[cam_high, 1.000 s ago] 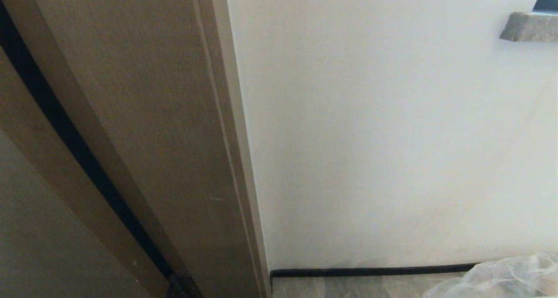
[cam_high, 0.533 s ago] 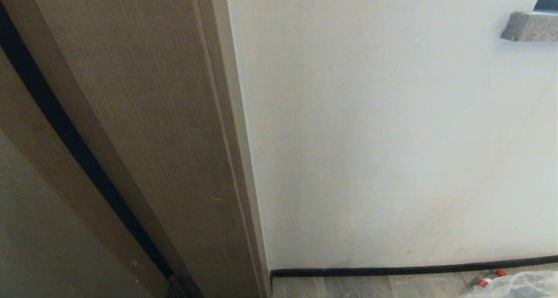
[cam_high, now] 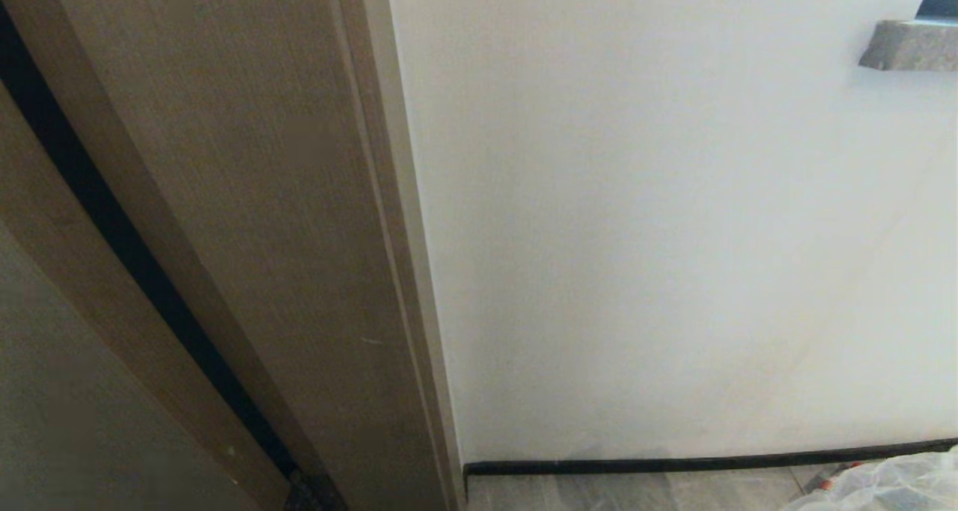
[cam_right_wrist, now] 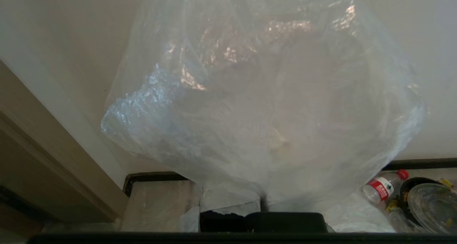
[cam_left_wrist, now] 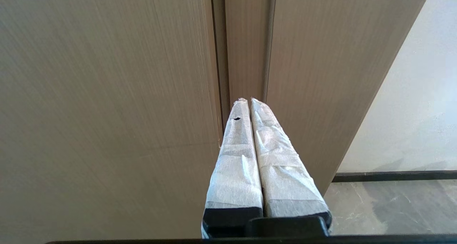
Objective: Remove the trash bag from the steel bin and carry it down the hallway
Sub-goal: Put the trash bag at the door
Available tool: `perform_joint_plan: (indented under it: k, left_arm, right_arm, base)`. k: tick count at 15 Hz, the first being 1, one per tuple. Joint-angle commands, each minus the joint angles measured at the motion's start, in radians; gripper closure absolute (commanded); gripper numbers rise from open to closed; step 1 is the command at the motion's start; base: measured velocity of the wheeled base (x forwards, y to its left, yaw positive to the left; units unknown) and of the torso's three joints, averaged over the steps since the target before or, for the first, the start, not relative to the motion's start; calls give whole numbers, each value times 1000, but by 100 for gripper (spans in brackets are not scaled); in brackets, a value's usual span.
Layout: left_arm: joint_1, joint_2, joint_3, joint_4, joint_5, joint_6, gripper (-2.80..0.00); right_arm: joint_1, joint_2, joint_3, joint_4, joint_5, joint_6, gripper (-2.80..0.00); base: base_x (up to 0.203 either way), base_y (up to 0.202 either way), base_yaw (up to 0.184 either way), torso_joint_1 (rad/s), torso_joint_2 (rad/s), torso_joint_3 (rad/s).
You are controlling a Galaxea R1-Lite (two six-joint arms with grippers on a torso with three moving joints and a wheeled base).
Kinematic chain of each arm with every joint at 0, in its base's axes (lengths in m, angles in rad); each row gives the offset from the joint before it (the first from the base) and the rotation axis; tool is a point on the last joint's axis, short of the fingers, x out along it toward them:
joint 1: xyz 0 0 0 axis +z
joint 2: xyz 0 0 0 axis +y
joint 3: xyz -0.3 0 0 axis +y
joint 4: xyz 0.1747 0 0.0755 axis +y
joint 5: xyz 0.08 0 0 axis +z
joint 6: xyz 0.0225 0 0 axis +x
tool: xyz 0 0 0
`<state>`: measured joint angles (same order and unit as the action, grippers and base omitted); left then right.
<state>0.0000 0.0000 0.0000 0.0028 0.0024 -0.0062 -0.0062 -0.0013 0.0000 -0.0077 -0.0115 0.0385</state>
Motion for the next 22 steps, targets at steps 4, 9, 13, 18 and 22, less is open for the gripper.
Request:
perform_joint_plan:
  k: [4, 9, 13, 18, 22]
  left_arm:
    - [0, 0, 0, 0, -1, 2, 0]
    - [0, 0, 0, 0, 1, 3, 0]
    - [0, 0, 0, -1, -1, 3, 0]
    - [0, 0, 0, 0, 1, 2, 0]
    - [0, 0, 0, 0, 1, 2, 0]
  right_arm:
    - [0, 0, 2, -2, -5, 4, 0]
    - [0, 0, 2, -2, -5, 8, 0]
    - [0, 0, 2, 0, -5, 9, 0]
    - [0, 0, 2, 2, -4, 1, 0]
    - [0, 0, 2, 2, 0, 1, 0]
  base:
    - [0, 0, 0, 0, 0, 0]
    - [0, 0, 0, 0, 0, 0]
    - [0, 0, 0, 1, 2, -52]
    - [0, 0, 0, 2, 2, -182]
    - [0, 0, 0, 4, 1, -198]
